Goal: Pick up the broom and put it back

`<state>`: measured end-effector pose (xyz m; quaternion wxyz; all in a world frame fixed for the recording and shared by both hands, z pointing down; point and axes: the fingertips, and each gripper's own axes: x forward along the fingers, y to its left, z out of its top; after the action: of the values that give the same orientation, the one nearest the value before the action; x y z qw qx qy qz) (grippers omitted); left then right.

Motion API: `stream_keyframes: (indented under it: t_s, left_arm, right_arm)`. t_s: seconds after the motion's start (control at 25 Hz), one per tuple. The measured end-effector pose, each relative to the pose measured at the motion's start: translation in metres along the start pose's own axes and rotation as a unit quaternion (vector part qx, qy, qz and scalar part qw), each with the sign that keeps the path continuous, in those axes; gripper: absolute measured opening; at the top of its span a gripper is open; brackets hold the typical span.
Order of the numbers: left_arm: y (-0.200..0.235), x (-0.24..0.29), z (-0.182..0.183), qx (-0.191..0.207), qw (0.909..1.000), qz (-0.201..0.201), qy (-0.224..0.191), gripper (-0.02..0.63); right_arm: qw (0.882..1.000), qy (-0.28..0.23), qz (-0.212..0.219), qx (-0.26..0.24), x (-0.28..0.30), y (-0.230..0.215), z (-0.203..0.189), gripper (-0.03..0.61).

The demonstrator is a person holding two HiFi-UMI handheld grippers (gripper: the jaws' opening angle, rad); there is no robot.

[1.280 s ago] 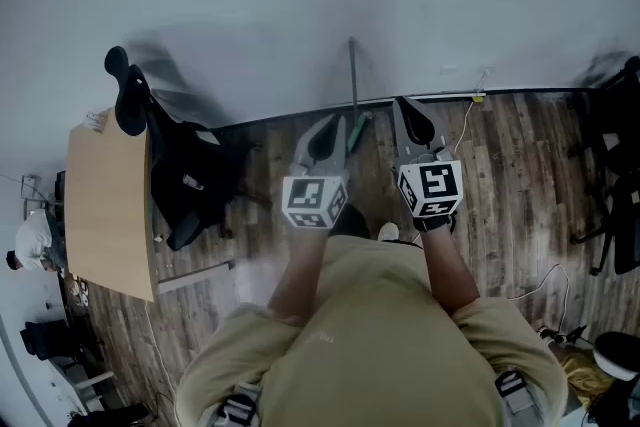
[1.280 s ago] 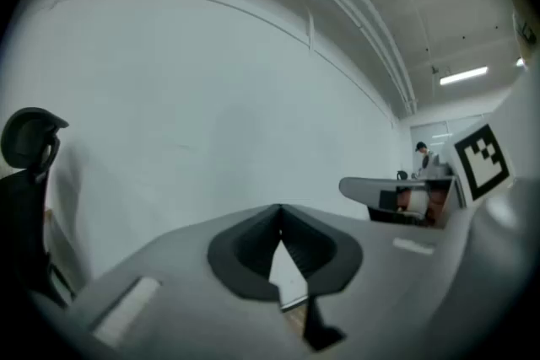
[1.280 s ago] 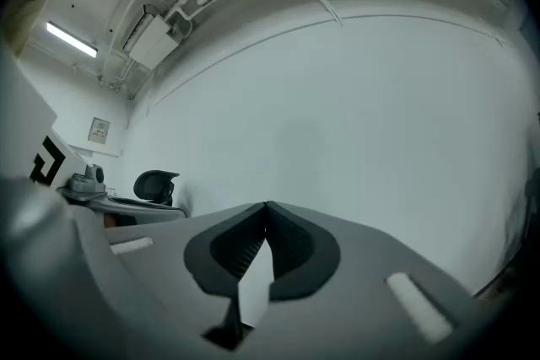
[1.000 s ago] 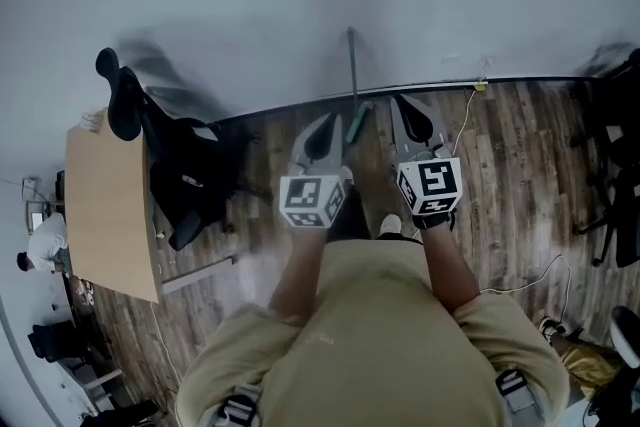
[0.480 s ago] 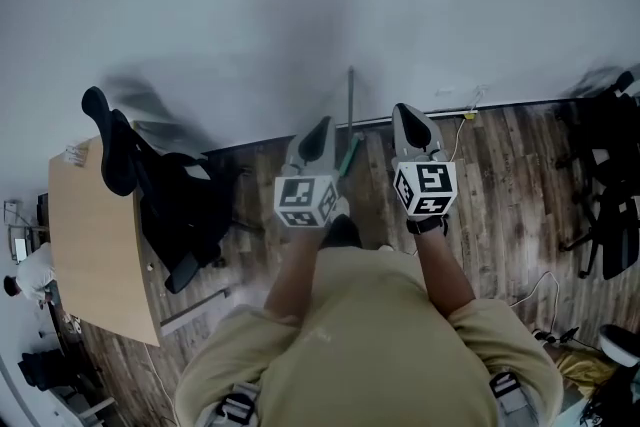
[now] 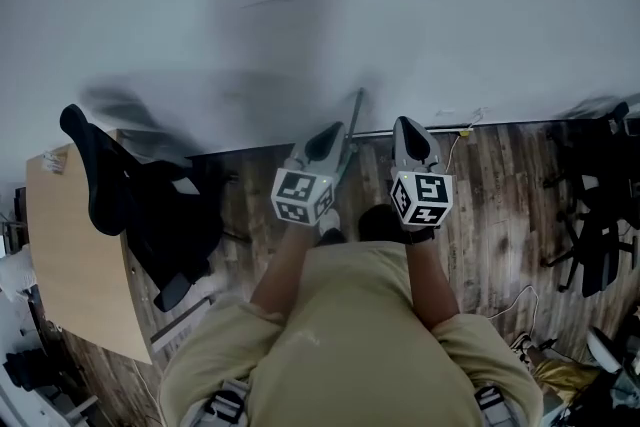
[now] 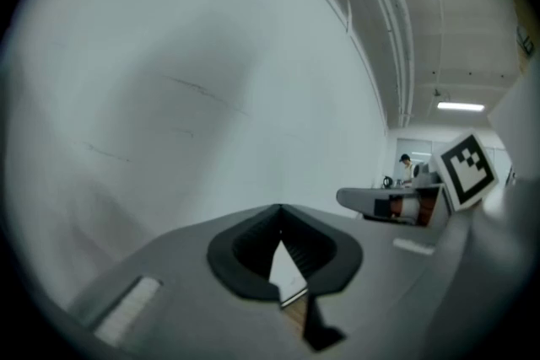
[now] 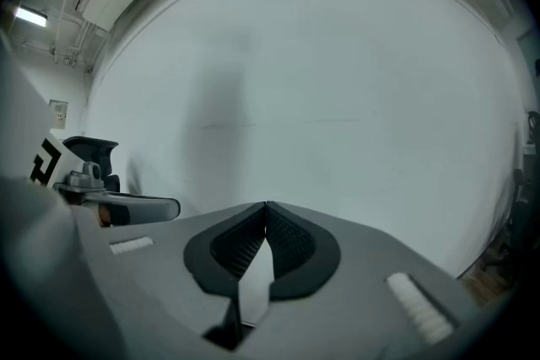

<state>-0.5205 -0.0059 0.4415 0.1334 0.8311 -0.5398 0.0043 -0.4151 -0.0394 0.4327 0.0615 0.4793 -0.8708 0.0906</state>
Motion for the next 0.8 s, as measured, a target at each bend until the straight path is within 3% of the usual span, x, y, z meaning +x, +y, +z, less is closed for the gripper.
stream_keyframes:
  t_s: [0.28, 0.4, 0.8]
  left_arm:
    - [0.031, 0.032, -0.050, -0.045, 0.9981, -0.007, 0.042, 0.003]
    - [0.041, 0.049, -0.068, -0.044, 0.9975, -0.003, 0.055, 0.003]
    - [0.081, 0.079, -0.134, -0.066, 0.9924, 0.047, 0.093, 0.003]
  right_arm:
    - [0.996, 0.088, 0.012, 0.022, 0.060, -0.014, -0.079, 0.007]
    - [0.993, 0.110, 0.015, 0.033, 0.084, -0.024, -0.102, 0.008]
    - [0.977, 0.195, 0.065, 0.054, 0.122, -0.028, -0.197, 0.008]
